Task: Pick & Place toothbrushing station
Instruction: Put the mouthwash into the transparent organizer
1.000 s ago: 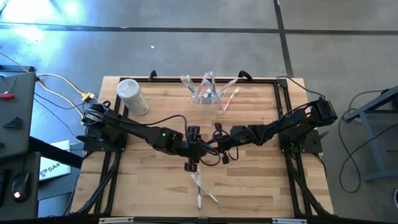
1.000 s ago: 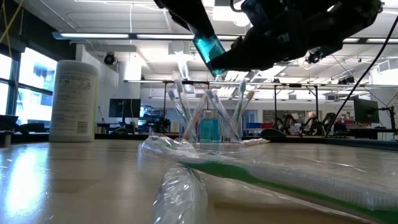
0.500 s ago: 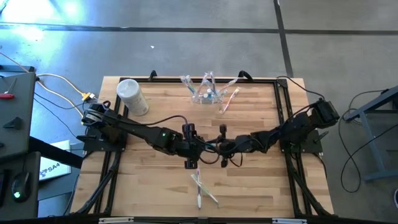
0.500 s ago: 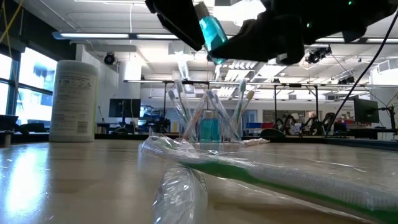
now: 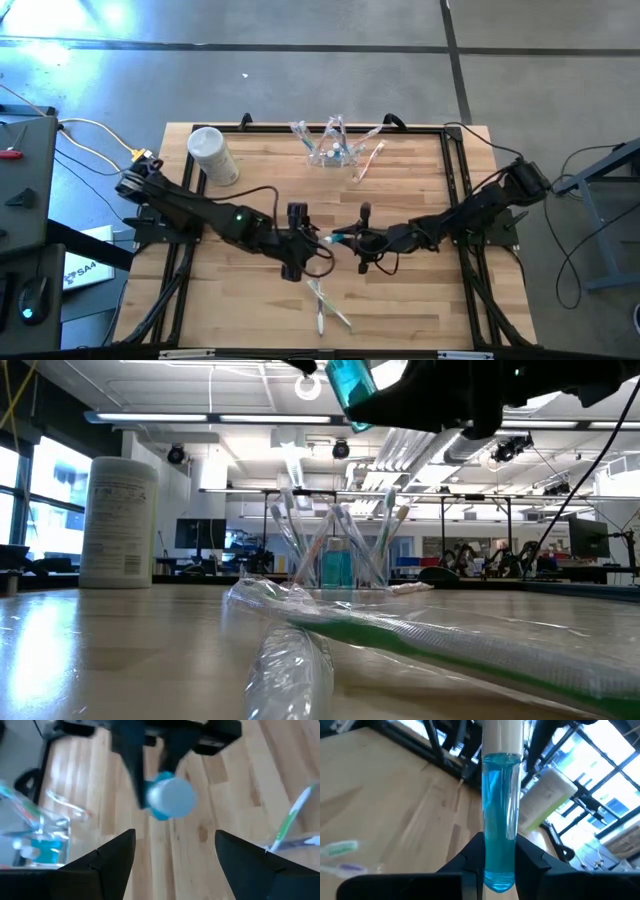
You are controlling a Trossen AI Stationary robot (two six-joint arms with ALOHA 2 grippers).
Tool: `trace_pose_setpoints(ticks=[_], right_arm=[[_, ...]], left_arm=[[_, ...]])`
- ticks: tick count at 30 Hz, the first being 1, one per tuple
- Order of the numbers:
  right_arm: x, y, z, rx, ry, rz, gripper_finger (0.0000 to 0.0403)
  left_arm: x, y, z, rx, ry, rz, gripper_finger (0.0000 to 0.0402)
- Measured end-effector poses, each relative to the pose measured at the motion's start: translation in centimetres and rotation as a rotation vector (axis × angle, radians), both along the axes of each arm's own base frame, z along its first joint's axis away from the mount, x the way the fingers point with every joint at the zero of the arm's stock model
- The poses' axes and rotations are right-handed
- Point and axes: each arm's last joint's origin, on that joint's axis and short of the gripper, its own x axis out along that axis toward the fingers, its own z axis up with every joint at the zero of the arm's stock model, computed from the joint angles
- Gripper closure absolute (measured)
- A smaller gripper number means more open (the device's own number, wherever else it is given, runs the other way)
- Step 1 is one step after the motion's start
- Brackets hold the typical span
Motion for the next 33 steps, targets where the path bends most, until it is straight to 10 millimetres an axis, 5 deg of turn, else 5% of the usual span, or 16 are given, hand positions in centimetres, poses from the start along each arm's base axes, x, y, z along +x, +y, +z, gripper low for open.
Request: trace_pose_setpoints(ticks=[8,15,24,33], right_arm=[[-0.6,0.9,1.2,0.023,-0.059,0.047,0.0344],[-0.6,0.8,1.2,0.023,-0.059,0.042,0.0344],[-0.1,-0.2,1.9,0.082,-0.121,0.08,0.0344],[0.6,-1.5,1.6,0.2,-0.123,0.124,0.0344]], left_arm=[[-1.0,2.4,-1.5,0.051,-0.058,0.058,0.0132],[-4.1,5.5,-5.3,0.051,-0.115,0.083,0.0132],[-4.6,7.1,-7.7,-0.175,-0.591,-0.369,0.0132],[-3.7,7.1,-9.1,-0.145,-0.629,-0.369,0.0132]])
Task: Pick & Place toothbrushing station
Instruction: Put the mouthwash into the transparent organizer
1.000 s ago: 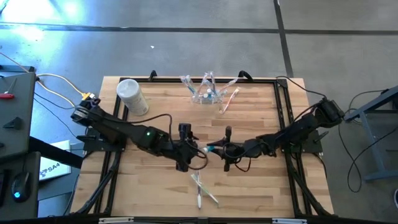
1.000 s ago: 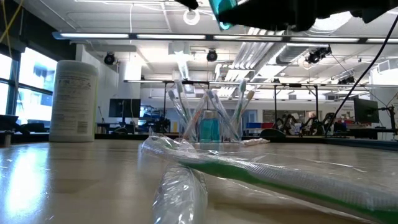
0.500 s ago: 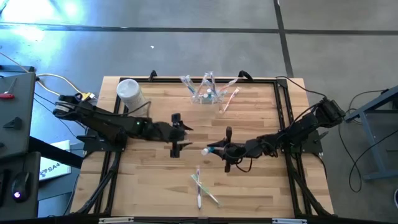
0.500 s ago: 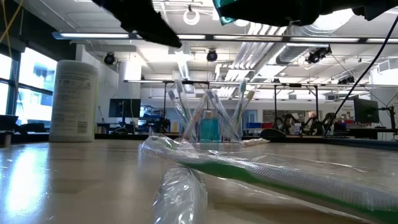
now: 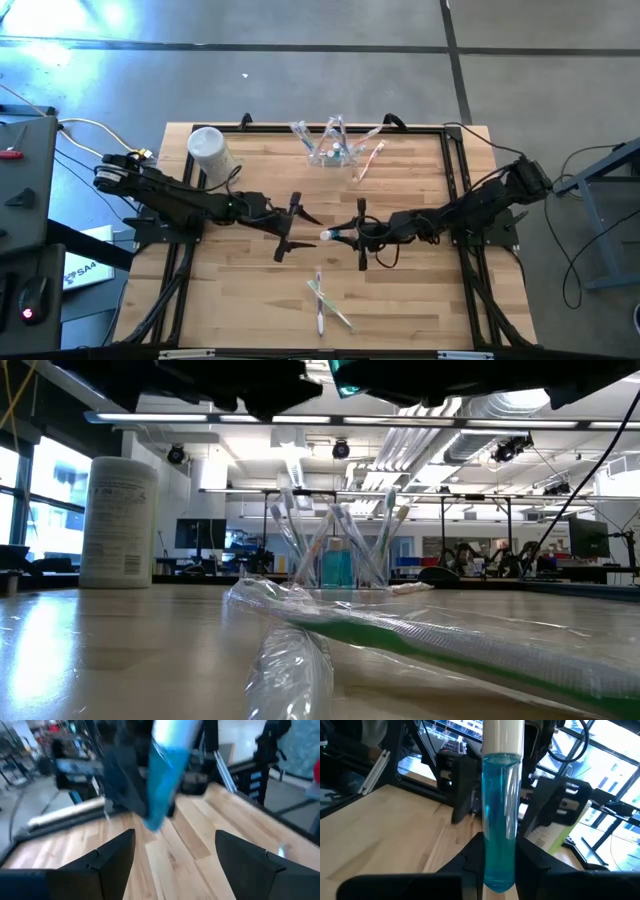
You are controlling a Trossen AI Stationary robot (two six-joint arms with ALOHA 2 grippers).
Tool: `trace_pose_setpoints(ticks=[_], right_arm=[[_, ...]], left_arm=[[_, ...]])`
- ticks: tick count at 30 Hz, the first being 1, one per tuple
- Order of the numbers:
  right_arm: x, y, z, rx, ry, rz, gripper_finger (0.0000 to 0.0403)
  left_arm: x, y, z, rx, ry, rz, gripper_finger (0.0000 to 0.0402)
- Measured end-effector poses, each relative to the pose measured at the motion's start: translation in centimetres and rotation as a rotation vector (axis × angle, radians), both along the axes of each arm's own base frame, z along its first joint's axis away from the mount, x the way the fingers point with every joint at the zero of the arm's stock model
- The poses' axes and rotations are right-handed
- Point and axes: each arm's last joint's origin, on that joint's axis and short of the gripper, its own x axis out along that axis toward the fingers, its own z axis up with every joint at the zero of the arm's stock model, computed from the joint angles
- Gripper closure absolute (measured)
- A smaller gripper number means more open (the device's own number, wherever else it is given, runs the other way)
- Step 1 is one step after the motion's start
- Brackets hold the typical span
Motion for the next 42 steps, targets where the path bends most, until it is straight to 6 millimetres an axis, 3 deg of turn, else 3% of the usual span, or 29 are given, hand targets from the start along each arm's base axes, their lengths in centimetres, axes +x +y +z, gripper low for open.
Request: trace_pose_setpoints(ticks=[6,15,23,33,42], right_arm=[[0.1,0.1,-0.3,-0.001,0.012,0.01,0.0344],[0.0,0.2,-0.4,0.02,0.025,0.035,0.0344],[0.1,0.0,-0.3,0.021,0.017,0.026,0.0344],[0.1,-0.1,-0.5,0.012,0.036,-0.006,0.0344],[0.1,-0.2,-0.6,0.006,0.048,-0.03,0.0344]], left_arm=[[0.5,0.1,-1.1,-0.011,0.046,0.064,0.0132],[1.0,0.2,-0.6,-0.144,-0.032,0.103,0.0132],[1.2,0.0,-0.2,-0.188,-0.105,0.067,0.0132],[2.7,-0.5,-1.4,-0.146,-0.1,-0.03,0.0132],[4.2,-0.7,-0.4,-0.137,-0.133,-0.032,0.0132]])
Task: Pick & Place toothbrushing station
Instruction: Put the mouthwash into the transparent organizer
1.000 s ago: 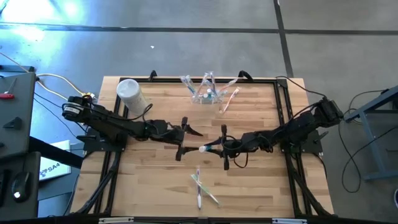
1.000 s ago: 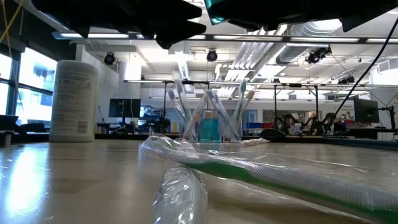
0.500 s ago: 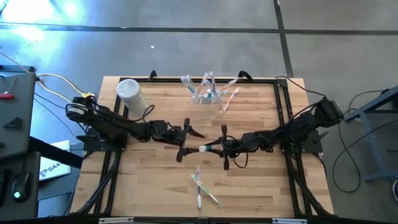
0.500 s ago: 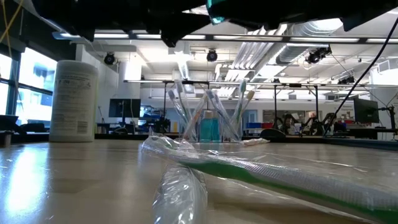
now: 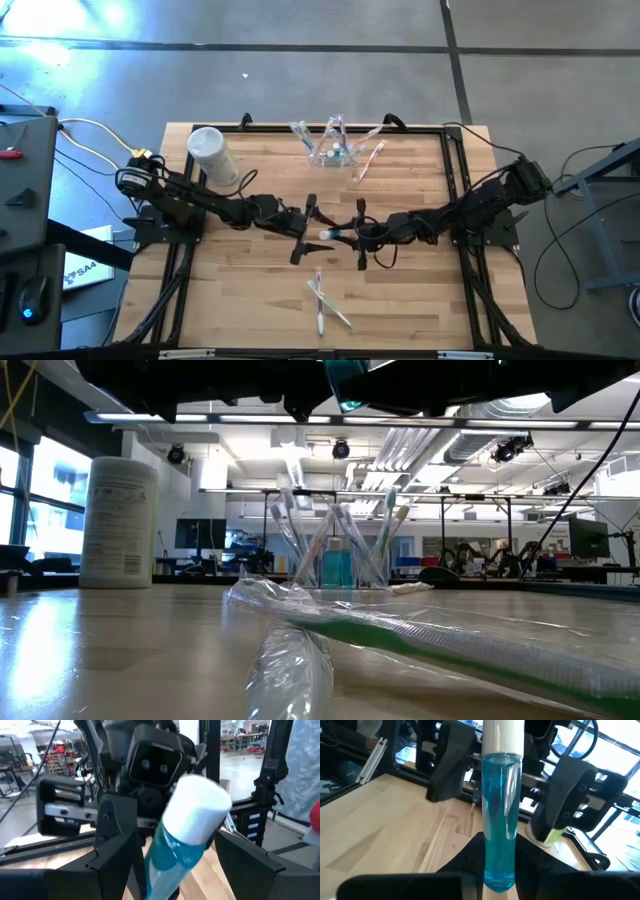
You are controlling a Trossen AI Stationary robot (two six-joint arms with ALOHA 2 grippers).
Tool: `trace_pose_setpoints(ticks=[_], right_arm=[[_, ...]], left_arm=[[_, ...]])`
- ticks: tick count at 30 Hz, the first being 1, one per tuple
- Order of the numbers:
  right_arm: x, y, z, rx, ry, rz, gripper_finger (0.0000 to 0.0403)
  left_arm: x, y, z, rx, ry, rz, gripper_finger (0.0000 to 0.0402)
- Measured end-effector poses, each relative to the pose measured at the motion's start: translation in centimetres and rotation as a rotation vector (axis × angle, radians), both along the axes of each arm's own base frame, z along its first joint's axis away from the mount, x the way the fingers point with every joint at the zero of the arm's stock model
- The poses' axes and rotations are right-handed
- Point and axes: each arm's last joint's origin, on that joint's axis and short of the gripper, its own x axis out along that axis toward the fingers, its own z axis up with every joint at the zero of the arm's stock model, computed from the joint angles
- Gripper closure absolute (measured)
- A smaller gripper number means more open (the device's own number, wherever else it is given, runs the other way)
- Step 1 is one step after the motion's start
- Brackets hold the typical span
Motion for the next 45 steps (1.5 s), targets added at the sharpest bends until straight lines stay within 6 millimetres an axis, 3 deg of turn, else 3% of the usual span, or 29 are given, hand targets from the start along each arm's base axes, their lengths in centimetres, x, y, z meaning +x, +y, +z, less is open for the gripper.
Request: trace_pose_setpoints(ticks=[14,18,27,33,45], right_arm=[[0.0,0.0,-0.1,-0.002,0.012,0.001,0.0344],[0.0,0.0,-0.1,-0.001,0.012,0.003,0.0344],[0.0,0.0,-0.1,0.015,0.014,-0.003,0.0344],[0.0,-0.1,-0.3,0.021,0.032,-0.006,0.0343],[-1.0,-0.6,-1.5,0.026,0.238,-0.07,0.0149]], left_arm=[[0.0,0.0,-0.4,0.075,0.03,0.01,0.0138],[0.0,0.0,-0.5,0.076,0.033,0.011,0.0179],[0.0,0.1,-0.5,0.083,0.029,0.018,0.0326],[0.0,0.1,-0.5,0.098,0.029,0.02,0.0329],[0.0,0.2,-1.2,0.023,0.125,0.081,0.0338]])
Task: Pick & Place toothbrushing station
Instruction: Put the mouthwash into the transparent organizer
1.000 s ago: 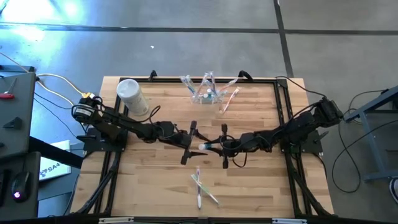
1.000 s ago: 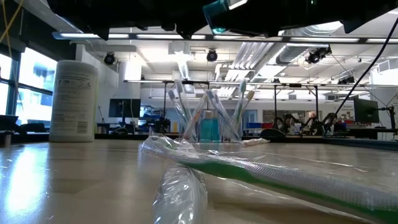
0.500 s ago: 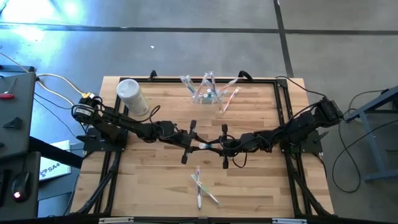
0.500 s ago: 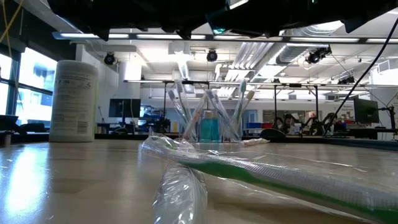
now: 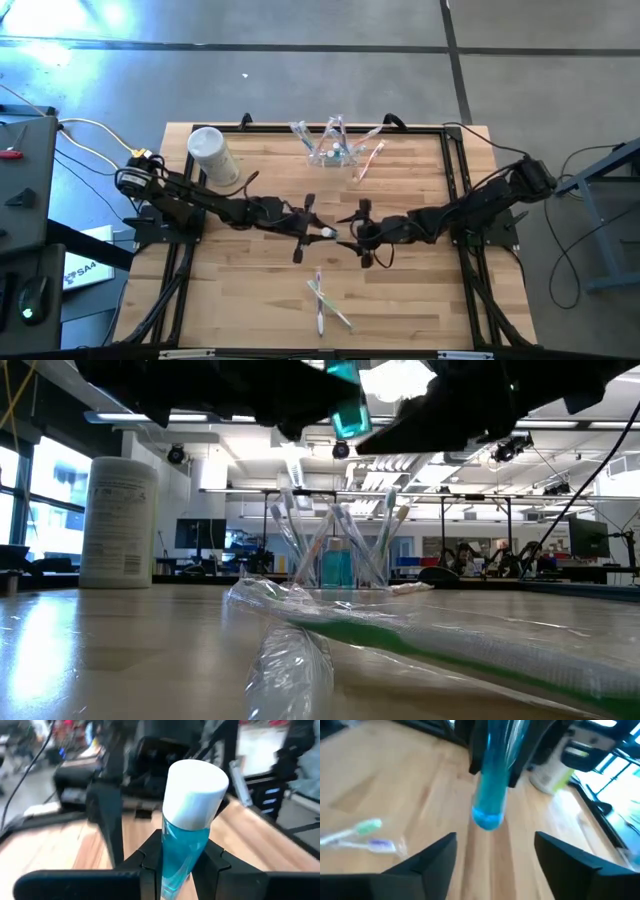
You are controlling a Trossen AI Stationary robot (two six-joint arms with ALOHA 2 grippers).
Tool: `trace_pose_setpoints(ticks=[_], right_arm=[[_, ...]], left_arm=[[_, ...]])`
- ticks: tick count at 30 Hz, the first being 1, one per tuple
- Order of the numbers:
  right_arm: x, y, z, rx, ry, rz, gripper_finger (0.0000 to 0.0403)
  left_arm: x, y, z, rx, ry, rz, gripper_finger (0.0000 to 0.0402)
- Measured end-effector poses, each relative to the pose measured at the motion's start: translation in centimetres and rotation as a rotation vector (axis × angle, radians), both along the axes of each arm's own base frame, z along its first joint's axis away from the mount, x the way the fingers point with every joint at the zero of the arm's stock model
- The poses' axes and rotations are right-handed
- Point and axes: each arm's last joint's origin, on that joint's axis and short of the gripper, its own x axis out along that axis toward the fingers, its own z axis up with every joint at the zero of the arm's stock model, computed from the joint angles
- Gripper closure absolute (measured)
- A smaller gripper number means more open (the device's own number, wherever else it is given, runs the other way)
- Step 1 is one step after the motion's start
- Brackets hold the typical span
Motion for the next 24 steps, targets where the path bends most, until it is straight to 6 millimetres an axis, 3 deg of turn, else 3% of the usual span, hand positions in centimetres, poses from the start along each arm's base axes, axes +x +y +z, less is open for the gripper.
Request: trace_pose_setpoints(ticks=[5,11,16,24], right_arm=[[-1.2,0.0,1.1,-0.011,0.021,-0.071,0.0128],[-2.1,0.6,2.5,0.026,-0.032,-0.051,0.0143],[-1.4,0.4,2.9,0.074,-0.111,-0.009,0.0161],[-0.3,-0.6,3.0,0.092,-0.177,0.013,0.0173]], left_arm=[[0.5,0.2,-0.3,-0.015,0.17,0.097,0.0338],[1.5,0.2,1.0,-0.002,0.364,0.177,0.0338],[1.9,-0.1,2.2,-0.006,0.343,0.166,0.0338],[1.9,-0.1,2.1,-0.003,0.349,0.166,0.0338]])
